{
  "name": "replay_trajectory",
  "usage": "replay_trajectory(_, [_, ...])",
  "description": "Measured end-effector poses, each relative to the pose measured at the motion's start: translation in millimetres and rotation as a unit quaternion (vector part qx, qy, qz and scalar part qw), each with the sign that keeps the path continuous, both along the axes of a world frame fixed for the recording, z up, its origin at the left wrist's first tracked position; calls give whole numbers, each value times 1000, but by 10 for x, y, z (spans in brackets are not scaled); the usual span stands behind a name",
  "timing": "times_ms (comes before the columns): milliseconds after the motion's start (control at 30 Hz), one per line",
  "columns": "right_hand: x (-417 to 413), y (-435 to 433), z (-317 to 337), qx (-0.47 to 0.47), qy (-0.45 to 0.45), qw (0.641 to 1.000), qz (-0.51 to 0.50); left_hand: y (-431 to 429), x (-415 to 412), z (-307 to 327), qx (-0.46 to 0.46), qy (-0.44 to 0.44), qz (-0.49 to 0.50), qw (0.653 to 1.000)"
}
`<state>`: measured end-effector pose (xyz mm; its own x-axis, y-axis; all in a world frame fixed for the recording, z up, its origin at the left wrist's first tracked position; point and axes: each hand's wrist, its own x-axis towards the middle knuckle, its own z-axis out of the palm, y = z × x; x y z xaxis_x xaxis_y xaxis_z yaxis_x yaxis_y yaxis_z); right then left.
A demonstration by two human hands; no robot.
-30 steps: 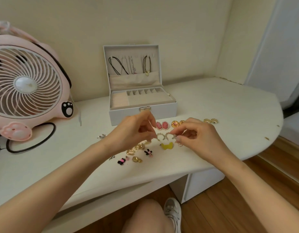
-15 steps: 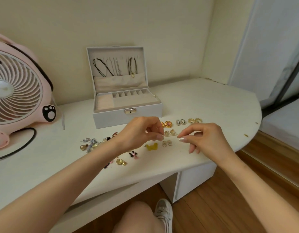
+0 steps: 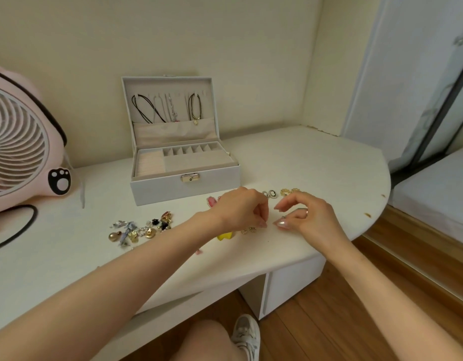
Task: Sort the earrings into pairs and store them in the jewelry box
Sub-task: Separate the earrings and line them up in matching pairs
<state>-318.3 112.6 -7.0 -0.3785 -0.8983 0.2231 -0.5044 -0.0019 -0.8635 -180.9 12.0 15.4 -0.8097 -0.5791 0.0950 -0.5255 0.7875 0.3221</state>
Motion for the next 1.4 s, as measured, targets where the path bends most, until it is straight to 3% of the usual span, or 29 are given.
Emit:
replay_trajectory(267, [19, -112, -99, -3, 41, 999, 4, -2, -75, -61, -44, -3, -15, 999])
replay_trajectory(533, [-4, -186, -171, -18, 21, 999, 18, -17, -65, -89, -55, 6, -11, 998])
replay_trajectory(1100, [22, -155, -71, -57, 87, 995, 10, -5, 311, -34, -97, 79, 9, 992])
replay_trajectory(1400, [36, -215, -127, 4, 119, 993, -6, 35, 694, 14, -86, 93, 25, 992])
